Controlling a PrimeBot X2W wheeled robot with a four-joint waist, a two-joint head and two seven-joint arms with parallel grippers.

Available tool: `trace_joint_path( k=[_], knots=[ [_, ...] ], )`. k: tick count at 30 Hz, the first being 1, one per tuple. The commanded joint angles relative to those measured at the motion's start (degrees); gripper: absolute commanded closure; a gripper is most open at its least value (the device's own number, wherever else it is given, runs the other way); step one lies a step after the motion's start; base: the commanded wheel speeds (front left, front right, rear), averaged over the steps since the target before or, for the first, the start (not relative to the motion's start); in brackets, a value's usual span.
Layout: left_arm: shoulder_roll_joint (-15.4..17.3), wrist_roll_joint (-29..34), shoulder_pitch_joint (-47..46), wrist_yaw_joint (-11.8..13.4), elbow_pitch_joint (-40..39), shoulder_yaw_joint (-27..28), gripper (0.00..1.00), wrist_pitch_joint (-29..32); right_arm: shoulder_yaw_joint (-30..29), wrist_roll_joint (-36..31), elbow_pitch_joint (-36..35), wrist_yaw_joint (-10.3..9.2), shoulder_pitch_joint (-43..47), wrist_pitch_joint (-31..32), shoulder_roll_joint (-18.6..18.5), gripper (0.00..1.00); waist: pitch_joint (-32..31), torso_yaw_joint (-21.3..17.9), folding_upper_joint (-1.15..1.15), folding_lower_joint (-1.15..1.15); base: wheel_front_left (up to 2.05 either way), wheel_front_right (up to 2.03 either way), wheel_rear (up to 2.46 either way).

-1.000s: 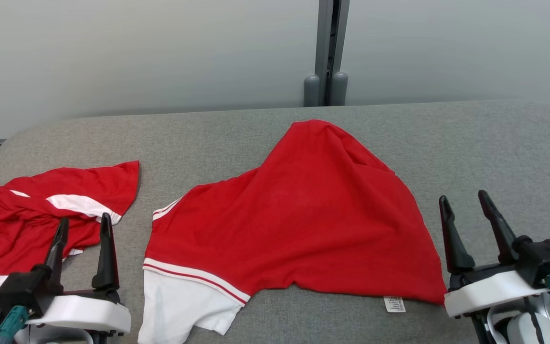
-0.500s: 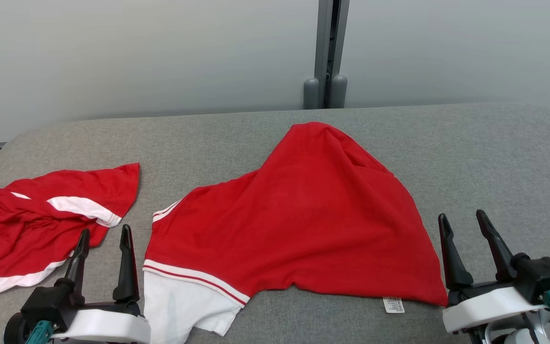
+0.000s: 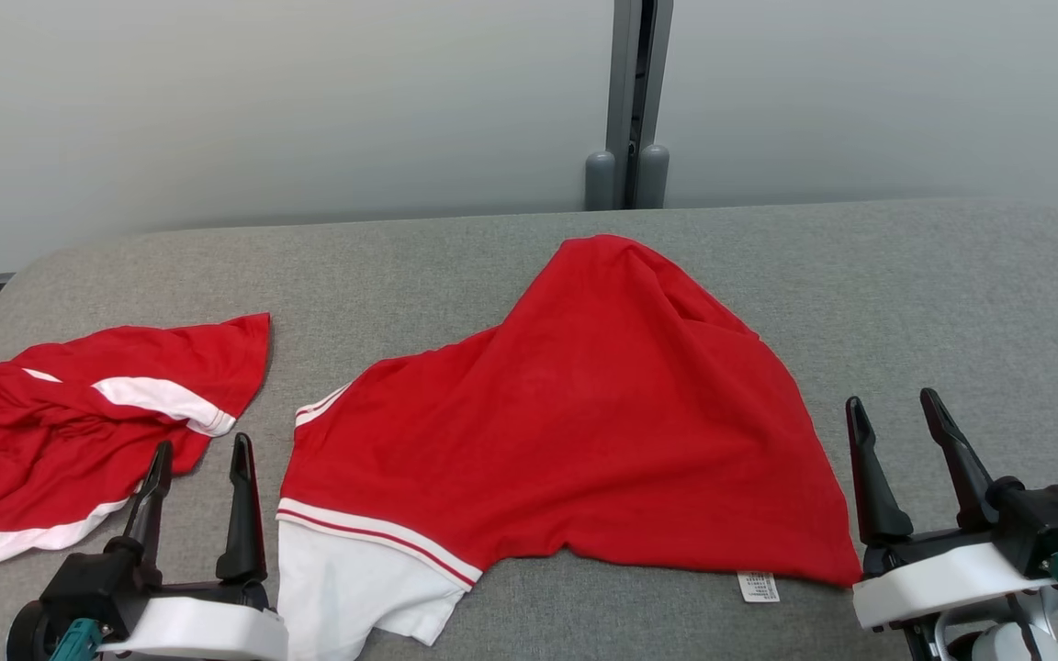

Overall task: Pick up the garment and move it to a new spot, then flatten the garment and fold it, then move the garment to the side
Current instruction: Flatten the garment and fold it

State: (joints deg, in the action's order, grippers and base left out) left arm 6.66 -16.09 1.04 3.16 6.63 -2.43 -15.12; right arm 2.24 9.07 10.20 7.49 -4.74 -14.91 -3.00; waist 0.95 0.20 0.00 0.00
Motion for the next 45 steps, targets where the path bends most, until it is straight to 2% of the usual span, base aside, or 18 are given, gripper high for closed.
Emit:
trace_joint_path(
  k=[1,14,33,36,45],
  knots=[
    [0.0,0.5,0.5,-0.4,0.3,0.5,0.00,0.0,-0.2,-0.2,0.0,0.01,0.0,-0.4,-0.1,0.00,0.0,0.1,0.00,0.00,0.00,0.00,0.00],
    [-1.4,2.3,0.2,-2.6,1.1,2.8,0.00,0.0,-0.2,-0.3,0.6,0.01,-0.2,-0.4,0.0,0.00,0.0,0.3,0.00,0.00,0.00,0.00,0.00],
    [-2.6,3.3,1.2,-4.1,1.7,3.4,0.00,0.9,-1.2,-0.2,0.2,0.01,-0.9,-0.4,-0.5,0.00,-0.5,0.1,0.00,0.00,0.00,0.00,0.00],
    [-1.7,2.0,1.2,-5.2,2.2,3.1,0.00,5.2,-2.5,0.3,1.0,0.01,0.0,1.4,-1.6,0.00,-0.6,0.1,0.00,0.00,0.00,0.00,0.00],
    [0.8,-2.8,5.2,-7.7,-2.9,0.8,0.00,23.6,-1.9,5.0,4.9,0.01,3.0,18.7,-4.5,0.00,0.1,0.5,0.00,0.00,0.00,0.00,0.00]
  ],
)
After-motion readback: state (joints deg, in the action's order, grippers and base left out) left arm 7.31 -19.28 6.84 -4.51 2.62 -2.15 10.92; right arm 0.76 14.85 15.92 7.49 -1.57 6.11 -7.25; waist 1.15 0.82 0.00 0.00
